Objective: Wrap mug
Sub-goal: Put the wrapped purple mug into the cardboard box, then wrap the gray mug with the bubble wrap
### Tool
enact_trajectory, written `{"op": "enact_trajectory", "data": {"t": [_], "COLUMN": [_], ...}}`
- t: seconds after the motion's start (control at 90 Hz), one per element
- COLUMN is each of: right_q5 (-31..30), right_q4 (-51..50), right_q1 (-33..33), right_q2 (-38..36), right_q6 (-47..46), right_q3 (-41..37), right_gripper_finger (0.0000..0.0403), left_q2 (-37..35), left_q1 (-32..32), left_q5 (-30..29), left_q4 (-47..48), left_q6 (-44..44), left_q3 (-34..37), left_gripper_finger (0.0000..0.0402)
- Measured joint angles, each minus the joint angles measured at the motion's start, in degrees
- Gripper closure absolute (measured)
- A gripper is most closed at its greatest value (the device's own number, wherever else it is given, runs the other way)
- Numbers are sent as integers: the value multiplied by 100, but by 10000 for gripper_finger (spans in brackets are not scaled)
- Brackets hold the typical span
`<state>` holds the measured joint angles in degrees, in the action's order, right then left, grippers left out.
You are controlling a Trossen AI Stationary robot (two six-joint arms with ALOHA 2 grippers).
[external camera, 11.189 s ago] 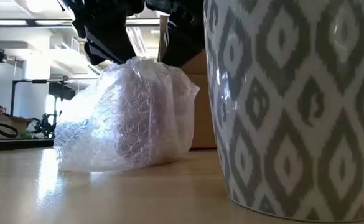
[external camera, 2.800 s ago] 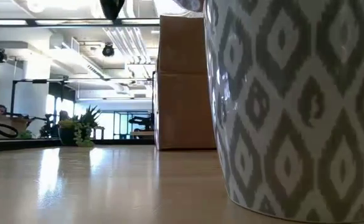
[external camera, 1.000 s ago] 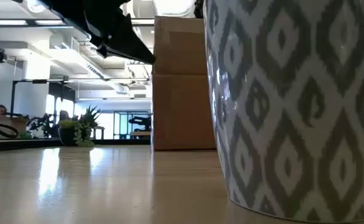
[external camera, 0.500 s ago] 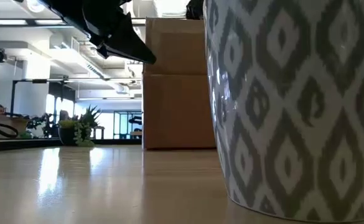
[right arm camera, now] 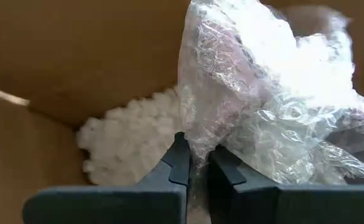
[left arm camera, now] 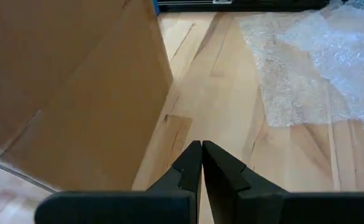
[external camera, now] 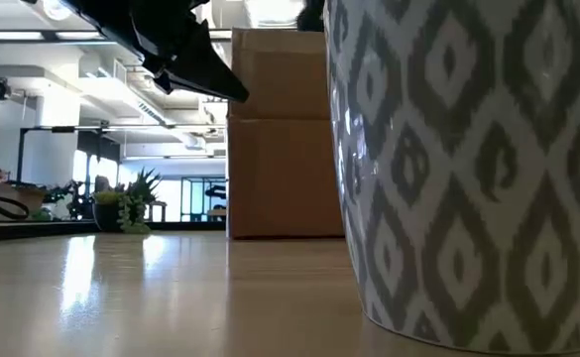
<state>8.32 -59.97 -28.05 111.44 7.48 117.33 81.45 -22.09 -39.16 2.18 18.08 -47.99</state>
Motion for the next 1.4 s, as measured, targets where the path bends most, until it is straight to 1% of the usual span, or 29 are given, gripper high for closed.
{"op": "enact_trajectory", "data": {"t": [0.122,0.233,0.322,0.422,0.6,0.756,0.933,1.089,1.189,1.3,1.4], "right_q5": [82,94,64,80,103,61,47,57,133,537,884], "right_q4": [-60,-294,-501,-605,-616,-658,-724,-766,-1020,-1598,-2104], "right_q1": [26,24,29,47,56,65,65,150,311,571,901], "right_q2": [365,706,987,1142,1196,824,54,-760,-1340,-1865,-2264], "right_q6": [17,258,280,302,453,551,567,526,512,526,249], "right_q3": [-21,-19,-21,3,1,127,522,670,642,509,252], "right_gripper_finger": [400,399,389,358,282,226,196,188,189,197,204], "left_q2": [0,0,0,0,0,0,0,0,0,0,0], "left_q1": [0,0,0,0,0,0,0,0,0,0,0], "left_q5": [0,7,100,107,118,122,128,133,133,133,133], "left_q4": [3,6,8,29,52,52,54,54,56,56,56], "left_q6": [1,1,2,1,36,46,47,212,238,209,204], "left_q3": [0,0,0,0,0,0,0,0,0,0,0], "left_gripper_finger": [402,402,402,402,402,402,402,402,402,402,402]}}
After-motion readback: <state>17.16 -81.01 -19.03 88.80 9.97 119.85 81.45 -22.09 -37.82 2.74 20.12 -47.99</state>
